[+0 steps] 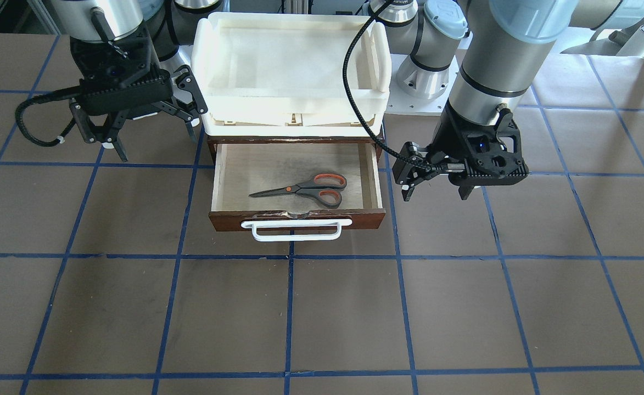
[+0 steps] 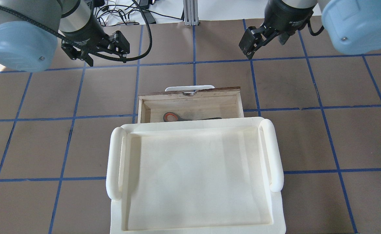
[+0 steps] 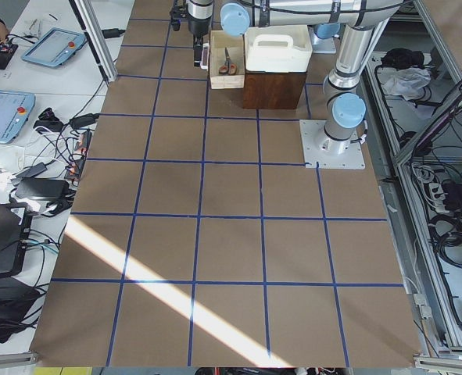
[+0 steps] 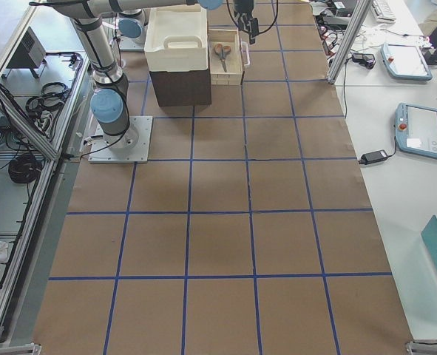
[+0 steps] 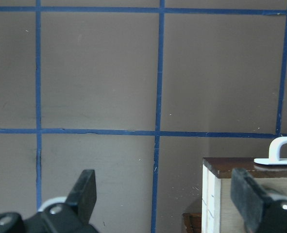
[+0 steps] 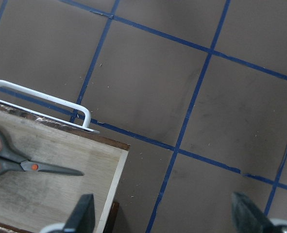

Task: Put scissors in drawer and close it
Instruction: 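Raise the right gripper out of the drawer and back to rest, then move the left gripper over the drawer front near the white handle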

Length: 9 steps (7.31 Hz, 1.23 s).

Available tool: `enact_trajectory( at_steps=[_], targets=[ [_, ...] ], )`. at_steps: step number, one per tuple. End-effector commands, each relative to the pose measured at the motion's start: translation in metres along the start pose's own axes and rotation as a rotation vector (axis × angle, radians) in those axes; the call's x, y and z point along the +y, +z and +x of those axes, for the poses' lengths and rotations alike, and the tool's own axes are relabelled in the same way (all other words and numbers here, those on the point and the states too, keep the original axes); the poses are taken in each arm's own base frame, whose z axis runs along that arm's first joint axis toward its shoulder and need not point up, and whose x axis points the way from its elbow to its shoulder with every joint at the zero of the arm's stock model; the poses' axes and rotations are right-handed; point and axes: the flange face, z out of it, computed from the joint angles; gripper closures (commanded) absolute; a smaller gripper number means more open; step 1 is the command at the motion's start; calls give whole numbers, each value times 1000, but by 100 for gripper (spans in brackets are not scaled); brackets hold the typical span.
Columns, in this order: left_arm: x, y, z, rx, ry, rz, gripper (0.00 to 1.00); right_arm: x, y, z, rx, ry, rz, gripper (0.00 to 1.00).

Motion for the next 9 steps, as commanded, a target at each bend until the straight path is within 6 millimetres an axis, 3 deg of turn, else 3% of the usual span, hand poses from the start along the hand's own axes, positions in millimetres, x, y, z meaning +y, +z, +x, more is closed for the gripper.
enact_trajectory(
  at_steps=[1,4,6,9],
  targets=[
    [-7,28,28,22,8,-10,0,20,-10,31,45,203,-72,0],
    [-19,87,82,36,-28,18,0,27,-12,29,43,271,-92,0],
    [-23,115,115,32,9,5,0,28,-10,28,36,272,-96,0],
    [-18,158,142,11,-46,-47,0,33,-13,27,42,262,-94,0]
  ],
)
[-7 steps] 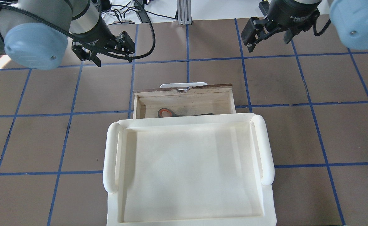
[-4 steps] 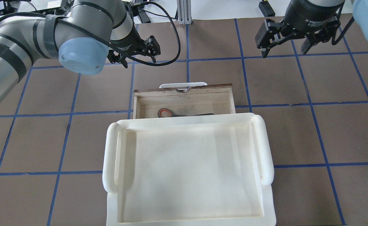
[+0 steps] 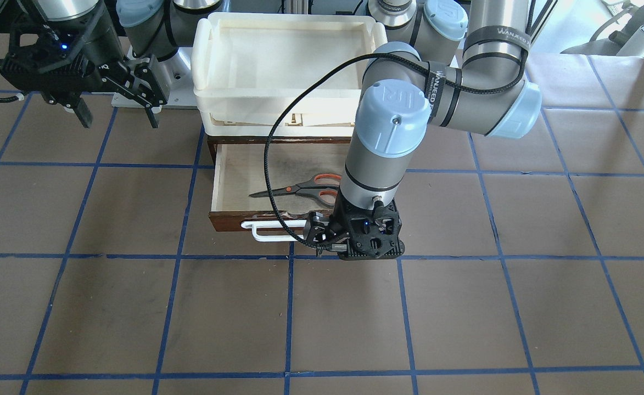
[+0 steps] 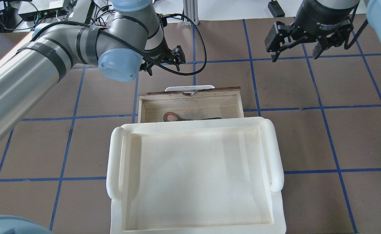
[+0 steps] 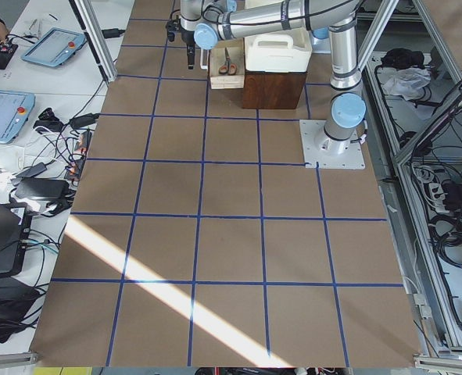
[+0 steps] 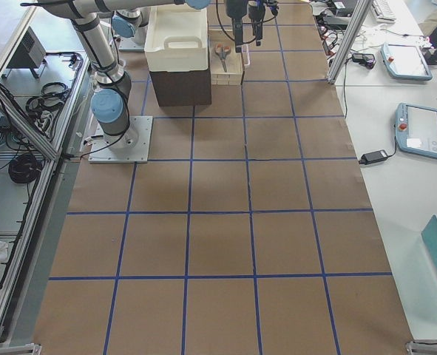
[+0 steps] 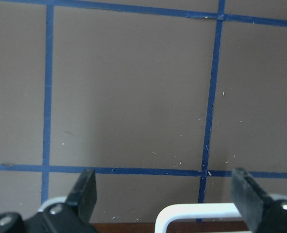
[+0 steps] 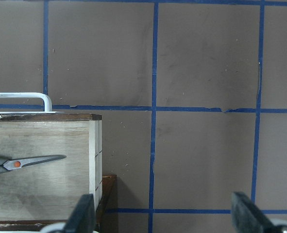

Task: Put scissors in drawer and close it
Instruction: 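Move the left gripper over the drawer front near the white handle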

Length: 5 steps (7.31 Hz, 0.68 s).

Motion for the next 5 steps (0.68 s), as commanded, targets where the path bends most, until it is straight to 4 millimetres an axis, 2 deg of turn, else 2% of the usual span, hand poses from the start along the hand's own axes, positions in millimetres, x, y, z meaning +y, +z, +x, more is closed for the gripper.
enact_trajectory(
  at_steps=[1,5],
  targets=[
    [2,25,11,-14,-18,-28,0,2,-1,0,0,2,-3,0],
    [5,38,11,-25,-17,-73,0,4,4,-1,-6,8,-14,0]
  ],
)
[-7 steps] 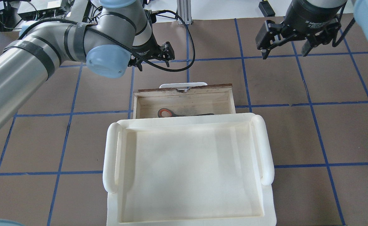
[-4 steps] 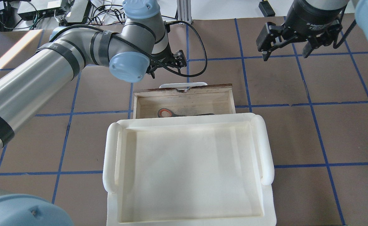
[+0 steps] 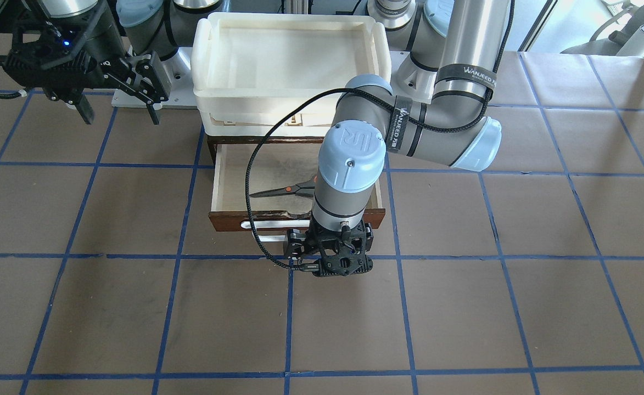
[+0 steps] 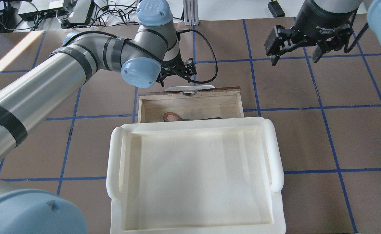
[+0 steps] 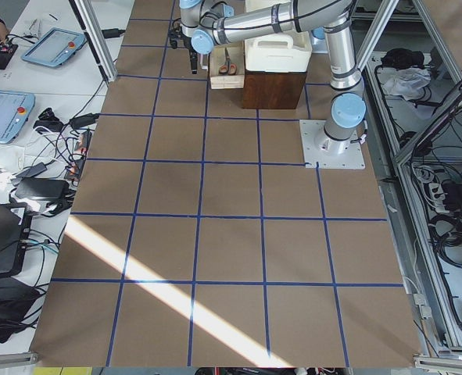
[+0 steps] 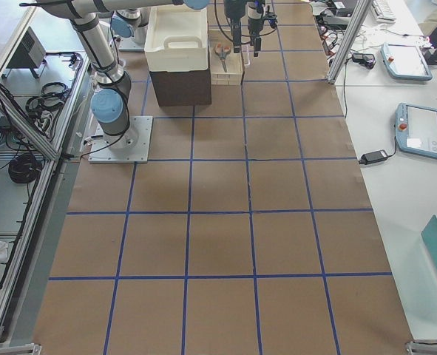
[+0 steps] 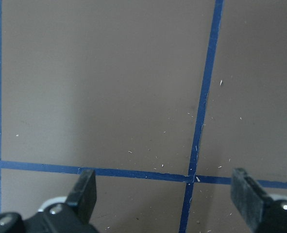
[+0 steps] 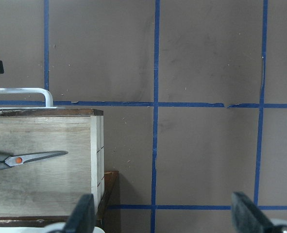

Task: Put scissors in drawer and close it
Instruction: 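Move the left gripper over the drawer front near the white handle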

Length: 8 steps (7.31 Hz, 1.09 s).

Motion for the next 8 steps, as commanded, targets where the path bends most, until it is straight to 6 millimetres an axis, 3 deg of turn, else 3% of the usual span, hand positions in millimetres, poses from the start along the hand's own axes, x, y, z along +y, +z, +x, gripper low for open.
enact_trajectory(
  at_steps=[1,5,8],
  targets=[
    [4,7,-2,-18,-1,-44,0,0,0,2,9,-7,-2,0],
    [9,5,-2,-37,-5,-101,0,3,-2,0,-2,92,0,0],
    [14,-9,-4,-63,-9,-167,0,4,-5,1,6,90,5,0]
  ],
)
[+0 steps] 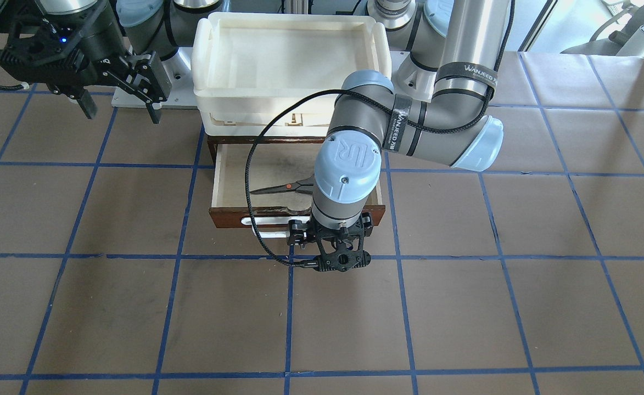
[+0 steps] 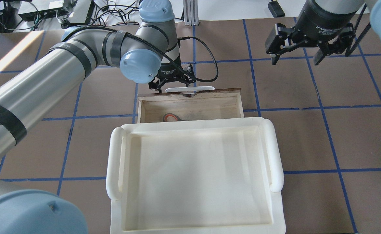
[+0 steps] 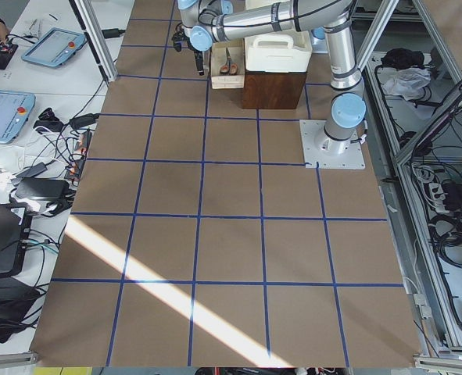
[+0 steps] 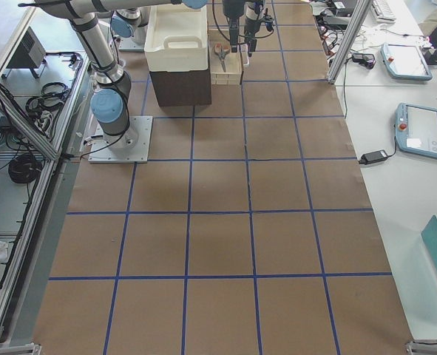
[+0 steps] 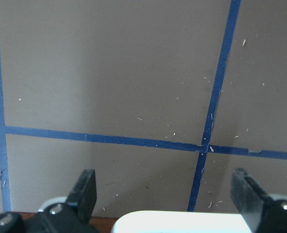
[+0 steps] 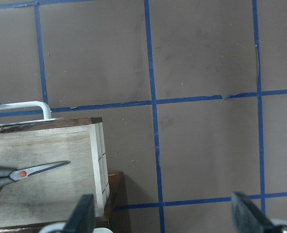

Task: Put scissors in drawer and close it
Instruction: 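Move the left gripper over the drawer front near the white handle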

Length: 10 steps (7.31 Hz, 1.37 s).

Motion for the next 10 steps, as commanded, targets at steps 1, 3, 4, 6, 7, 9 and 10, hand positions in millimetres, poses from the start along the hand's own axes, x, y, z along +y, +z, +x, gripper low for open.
enact_trajectory(
  at_steps=[1,3,4,6,7,9,10],
  targets=[
    [6,-5,-2,-13,-2,-36,0,0,-1,0,4,-5,2,0],
    [12,-4,-4,-32,-4,-78,0,0,-1,1,7,-11,3,0],
    [18,-7,-5,-38,-3,-97,0,0,0,1,7,-11,2,0],
    [24,-8,-8,-56,-5,-135,0,0,0,1,5,-10,0,0],
    [28,-10,-9,-60,-5,-148,0,0,0,1,5,-10,0,0],
    [32,-4,-10,-81,-5,-189,0,1,5,0,1,-10,-8,0],
    [34,-2,-10,-87,-4,-202,0,1,5,0,0,-10,-8,0]
  ],
)
